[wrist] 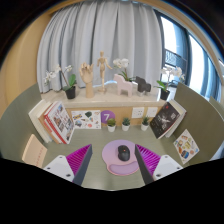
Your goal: Arrange mouse
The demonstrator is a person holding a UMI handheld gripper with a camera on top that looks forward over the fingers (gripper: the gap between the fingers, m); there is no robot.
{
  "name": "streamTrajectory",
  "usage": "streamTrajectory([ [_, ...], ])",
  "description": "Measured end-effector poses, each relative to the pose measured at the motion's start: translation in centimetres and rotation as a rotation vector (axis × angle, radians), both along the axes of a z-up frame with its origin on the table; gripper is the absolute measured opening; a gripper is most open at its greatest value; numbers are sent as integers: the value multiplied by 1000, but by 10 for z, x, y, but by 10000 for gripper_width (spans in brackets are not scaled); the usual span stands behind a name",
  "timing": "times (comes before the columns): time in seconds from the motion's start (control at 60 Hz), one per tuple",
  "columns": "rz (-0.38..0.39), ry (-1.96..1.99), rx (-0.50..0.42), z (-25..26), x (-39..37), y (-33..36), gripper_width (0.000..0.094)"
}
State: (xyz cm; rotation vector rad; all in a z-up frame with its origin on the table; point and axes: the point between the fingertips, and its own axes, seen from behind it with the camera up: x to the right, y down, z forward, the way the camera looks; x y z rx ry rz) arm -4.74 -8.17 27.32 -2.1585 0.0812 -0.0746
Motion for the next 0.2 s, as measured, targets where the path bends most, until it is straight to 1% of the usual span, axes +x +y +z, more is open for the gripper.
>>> streamTrajectory([
  [0.2,18,20,34,15,5,-19,859],
])
